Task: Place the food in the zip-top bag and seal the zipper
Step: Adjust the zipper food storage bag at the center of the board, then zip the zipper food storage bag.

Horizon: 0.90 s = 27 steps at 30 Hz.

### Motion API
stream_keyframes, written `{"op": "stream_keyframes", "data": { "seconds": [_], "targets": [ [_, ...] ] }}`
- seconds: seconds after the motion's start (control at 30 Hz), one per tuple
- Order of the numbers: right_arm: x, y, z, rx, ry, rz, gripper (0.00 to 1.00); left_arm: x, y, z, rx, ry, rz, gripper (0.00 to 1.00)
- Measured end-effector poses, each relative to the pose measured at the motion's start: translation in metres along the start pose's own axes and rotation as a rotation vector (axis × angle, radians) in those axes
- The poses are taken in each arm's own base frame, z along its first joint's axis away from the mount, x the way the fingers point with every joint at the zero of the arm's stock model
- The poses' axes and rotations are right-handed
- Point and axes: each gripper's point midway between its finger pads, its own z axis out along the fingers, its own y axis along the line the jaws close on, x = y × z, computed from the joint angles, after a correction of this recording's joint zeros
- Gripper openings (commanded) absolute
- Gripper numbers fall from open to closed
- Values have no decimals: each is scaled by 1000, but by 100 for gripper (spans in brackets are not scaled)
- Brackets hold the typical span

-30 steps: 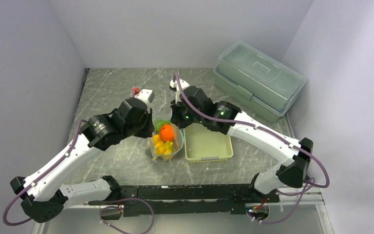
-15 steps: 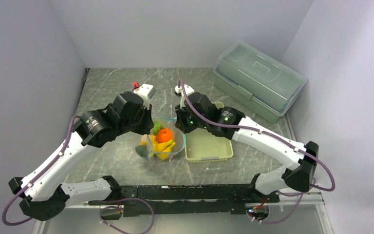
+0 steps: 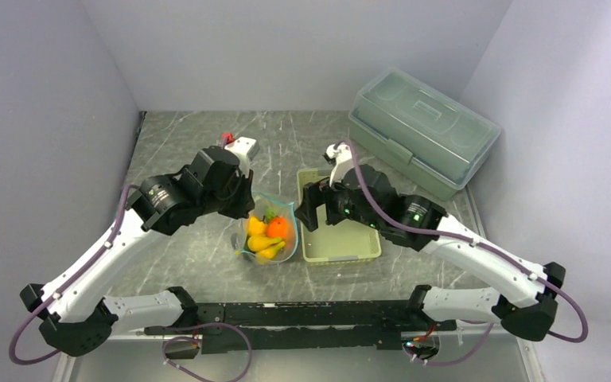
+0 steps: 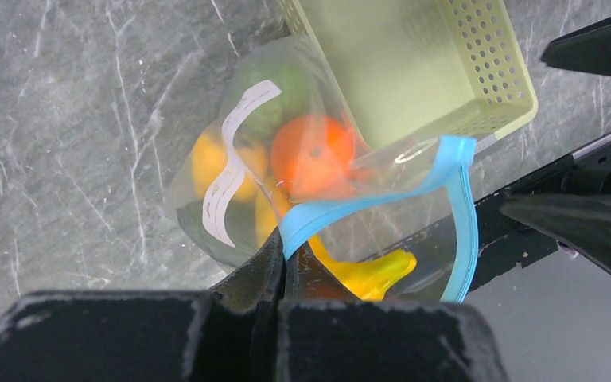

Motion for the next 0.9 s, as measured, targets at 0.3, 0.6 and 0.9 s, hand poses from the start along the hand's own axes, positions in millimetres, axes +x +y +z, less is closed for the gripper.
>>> {"op": "stream_keyframes", "data": {
  "seconds": [0.3,0.6,0.9],
  "targets": [
    [-7,0,-17,-55,-124,21,100,-4,4,6,-14,-15,-63,1],
    [-1,18,-25,-195,-157,19,94,-18,8,8,-27,-62,-150,0],
    [29,56,-10,-262,-69,-39,92,-35,23,11,-72,-120,-240,0]
  ]
}}
